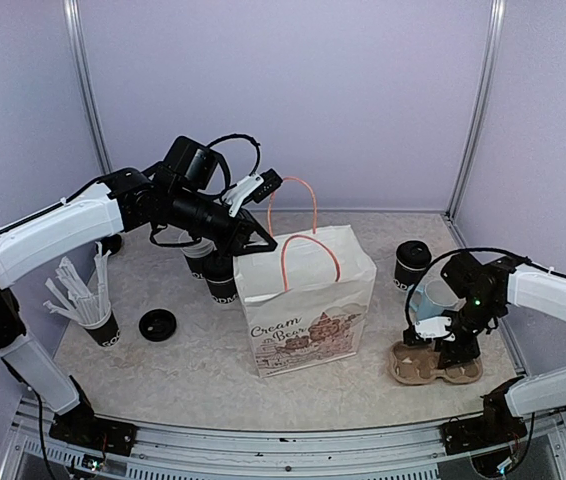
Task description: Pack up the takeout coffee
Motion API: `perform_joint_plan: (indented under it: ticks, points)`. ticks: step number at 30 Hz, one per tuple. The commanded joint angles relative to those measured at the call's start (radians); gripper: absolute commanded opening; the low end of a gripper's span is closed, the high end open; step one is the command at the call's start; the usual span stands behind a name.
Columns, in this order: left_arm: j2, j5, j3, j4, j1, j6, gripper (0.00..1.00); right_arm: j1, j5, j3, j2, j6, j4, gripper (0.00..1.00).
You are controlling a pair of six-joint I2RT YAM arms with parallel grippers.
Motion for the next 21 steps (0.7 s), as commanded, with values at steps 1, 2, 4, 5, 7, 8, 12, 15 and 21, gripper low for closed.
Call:
perform_joint_plan:
  ticks: [1, 2, 4, 5, 7, 8, 12, 15, 21]
  points:
    - [0.011, 0.016, 0.025, -0.009, -0.008, 0.013, 0.02, 0.021, 0.006, -0.012, 0.020, 0.004, 0.045, 0.44]
    - [0.012, 0.016, 0.023, -0.010, -0.008, 0.015, 0.02, 0.025, 0.006, -0.014, 0.022, 0.005, 0.048, 0.44]
    - [0.012, 0.016, 0.023, -0.011, -0.009, 0.015, 0.02, 0.035, 0.006, -0.017, 0.027, 0.007, 0.050, 0.44]
    - [0.012, 0.015, 0.023, -0.012, -0.009, 0.015, 0.02, 0.040, 0.005, -0.018, 0.027, 0.008, 0.049, 0.44]
    - [0.011, 0.013, 0.023, -0.012, -0.009, 0.016, 0.02, 0.049, 0.006, -0.023, 0.029, 0.009, 0.045, 0.43]
    - [0.010, 0.012, 0.020, -0.011, -0.008, 0.016, 0.02, 0.053, 0.008, -0.025, 0.028, 0.009, 0.043, 0.43]
    - [0.009, 0.011, 0.018, -0.013, -0.008, 0.016, 0.02, 0.060, 0.021, -0.034, 0.019, 0.014, 0.044, 0.41]
    - [0.012, 0.009, 0.018, -0.013, -0.009, 0.017, 0.02, 0.063, 0.026, -0.046, 0.015, 0.019, 0.046, 0.39]
    - [0.015, 0.010, 0.018, -0.015, -0.008, 0.018, 0.03, 0.065, 0.032, -0.053, 0.014, 0.035, 0.059, 0.25]
